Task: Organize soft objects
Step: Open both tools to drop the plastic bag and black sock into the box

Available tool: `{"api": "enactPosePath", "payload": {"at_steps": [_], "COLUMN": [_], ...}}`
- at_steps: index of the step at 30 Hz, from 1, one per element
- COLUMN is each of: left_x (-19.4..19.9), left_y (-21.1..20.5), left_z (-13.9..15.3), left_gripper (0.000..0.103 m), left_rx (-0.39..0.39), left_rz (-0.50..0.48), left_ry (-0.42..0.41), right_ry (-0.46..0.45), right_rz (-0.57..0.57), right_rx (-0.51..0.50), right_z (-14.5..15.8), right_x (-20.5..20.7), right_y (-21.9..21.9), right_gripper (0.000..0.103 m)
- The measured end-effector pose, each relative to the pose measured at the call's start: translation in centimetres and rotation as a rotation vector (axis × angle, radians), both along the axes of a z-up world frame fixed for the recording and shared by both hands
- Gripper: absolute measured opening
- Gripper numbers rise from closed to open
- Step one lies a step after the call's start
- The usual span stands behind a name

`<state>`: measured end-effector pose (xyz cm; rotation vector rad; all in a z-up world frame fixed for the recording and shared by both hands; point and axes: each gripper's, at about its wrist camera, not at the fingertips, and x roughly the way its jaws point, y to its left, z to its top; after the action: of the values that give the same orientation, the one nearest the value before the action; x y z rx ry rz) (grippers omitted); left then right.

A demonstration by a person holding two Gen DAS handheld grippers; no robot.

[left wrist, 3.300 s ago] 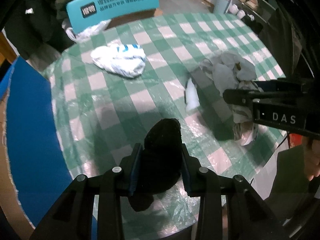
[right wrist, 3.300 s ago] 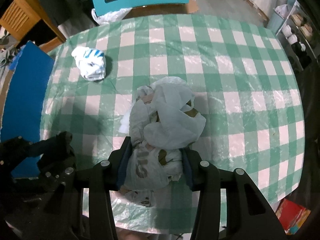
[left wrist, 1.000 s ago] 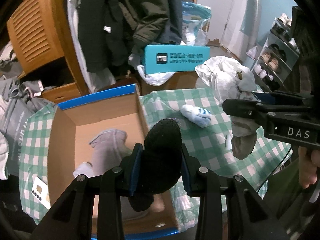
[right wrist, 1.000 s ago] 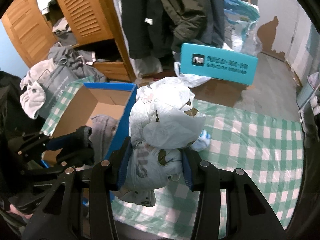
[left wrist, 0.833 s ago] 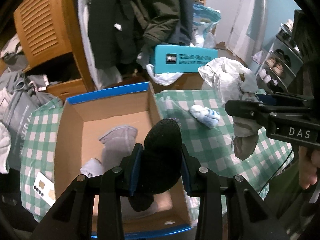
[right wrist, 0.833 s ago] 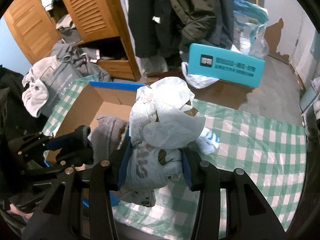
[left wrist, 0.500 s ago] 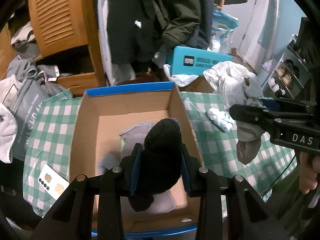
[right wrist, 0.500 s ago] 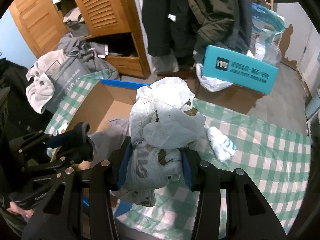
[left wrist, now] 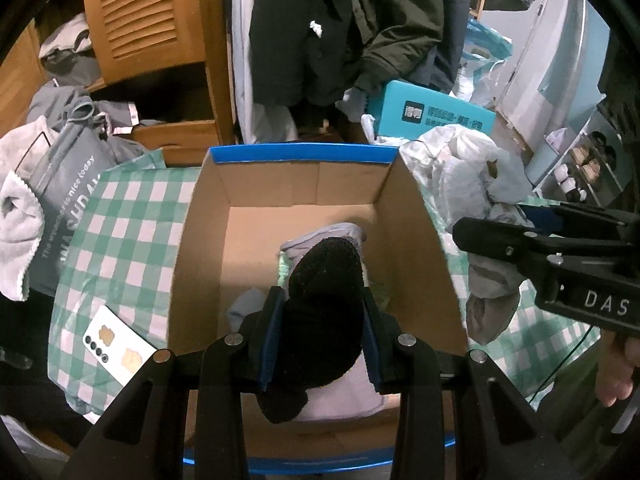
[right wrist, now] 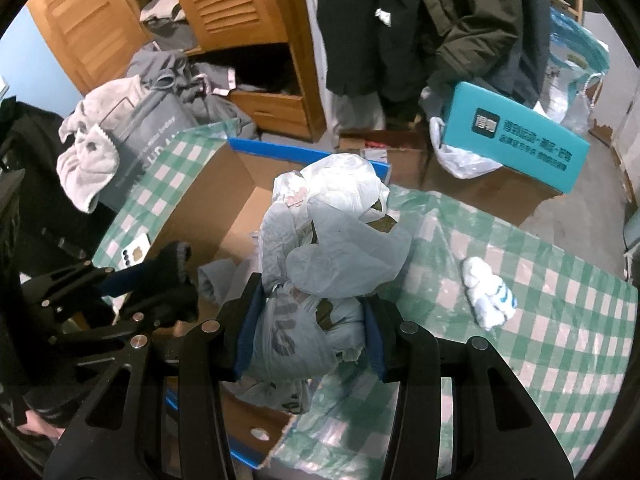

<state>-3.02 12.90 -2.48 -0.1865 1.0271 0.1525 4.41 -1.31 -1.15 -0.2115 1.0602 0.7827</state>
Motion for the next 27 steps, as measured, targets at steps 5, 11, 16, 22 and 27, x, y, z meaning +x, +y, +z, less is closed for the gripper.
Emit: {"api": "enactPosePath", "payload": {"at_steps": [5, 11, 16, 22, 27], "left_x": [-0.3, -0.3, -0.4, -0.3, 0.0], "left_y": [0.8, 1.9, 2.5, 2.4, 2.0], "left_z": [-0.4, -1.3, -1.8, -1.4, -1.6], "left_gripper": [0.036, 0.039, 0.047, 0.06, 0.06], "left_rx": [-0.003, 0.026, 0.022, 0.039, 0.037], "left_rz": [0.016, 0.066, 0.08, 0.086, 0.074], "left_ry": [0.01, 0.033, 0.059, 0.047, 0.061], "right_ry": [0.017, 0.057, 0.08, 0.075, 0.062], "right_rz": [0.015, 0.032, 0.026, 0.021, 0.016], "right_rx": [-0.015, -0.03, -0.053, -0.056, -0.066], "right_z": [-0.7, -1.6, -2.4, -2.3, -2.3], "right_x": [-0.3, -0.4, -0.4, -0.4, -0.3], "right_y": [1.4, 2.5, 3.0, 3.0, 2.6], "right_gripper": [0.045, 0.048, 0.051, 0.058, 0.059]}}
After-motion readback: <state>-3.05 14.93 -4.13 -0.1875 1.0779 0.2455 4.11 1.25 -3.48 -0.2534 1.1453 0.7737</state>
